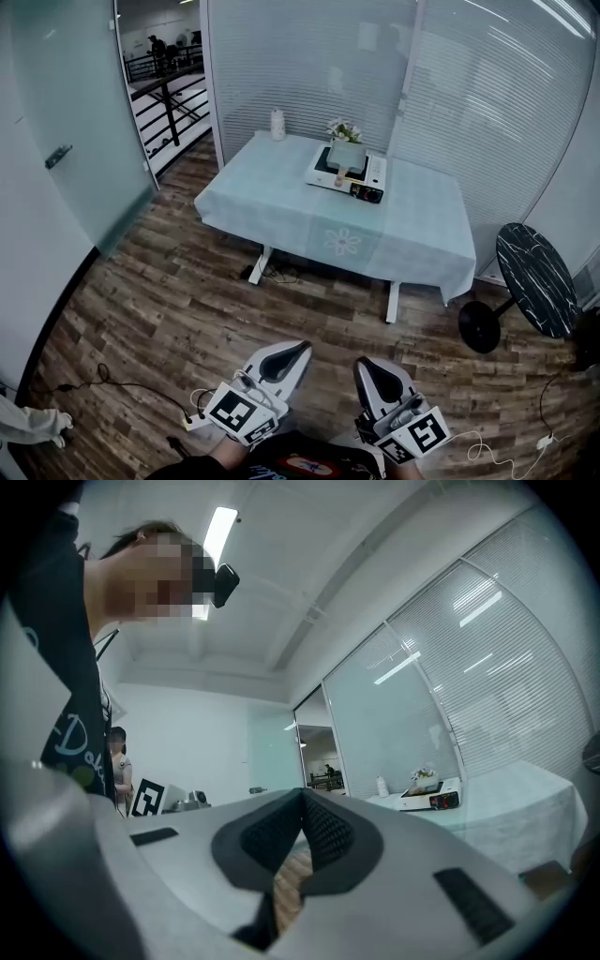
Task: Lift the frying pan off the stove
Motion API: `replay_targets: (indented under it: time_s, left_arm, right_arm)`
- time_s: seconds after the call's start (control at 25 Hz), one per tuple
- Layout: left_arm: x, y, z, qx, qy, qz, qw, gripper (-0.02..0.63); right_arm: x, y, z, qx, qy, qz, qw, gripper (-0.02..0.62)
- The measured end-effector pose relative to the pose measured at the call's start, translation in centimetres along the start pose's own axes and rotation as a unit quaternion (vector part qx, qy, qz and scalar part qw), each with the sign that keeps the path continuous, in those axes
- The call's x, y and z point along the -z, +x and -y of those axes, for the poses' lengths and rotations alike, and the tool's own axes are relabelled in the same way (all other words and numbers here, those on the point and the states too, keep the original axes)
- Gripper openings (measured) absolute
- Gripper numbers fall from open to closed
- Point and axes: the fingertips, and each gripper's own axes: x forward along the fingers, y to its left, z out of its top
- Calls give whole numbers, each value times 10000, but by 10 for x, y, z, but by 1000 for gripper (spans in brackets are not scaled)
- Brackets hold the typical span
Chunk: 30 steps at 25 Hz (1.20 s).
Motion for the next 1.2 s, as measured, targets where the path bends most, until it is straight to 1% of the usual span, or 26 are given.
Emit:
replay_targets:
  time_s: [0.24,0.48,0.8,1.0,1.2]
  left_arm:
    - [4,4,-1,71,-31,-4,10000,6]
    - [2,15,-12,17,9,-6,10000,6]
    - [-2,53,-44,-212,184,33,9996,6]
    - [5,77,-66,-356,113,-36,9993,6]
    - [6,100,-89,-525,81,-58,9986,6]
  right_arm:
    - [3,-4,9,163,17,-17,9999,0]
    - [0,9,25,81,51,41,9999,0]
    - [-6,48,70,-182,44,130,9997,0]
    - [-2,72,102,-281,167,93,9994,0]
    - [-7,94,132,-387,179,123,9990,0]
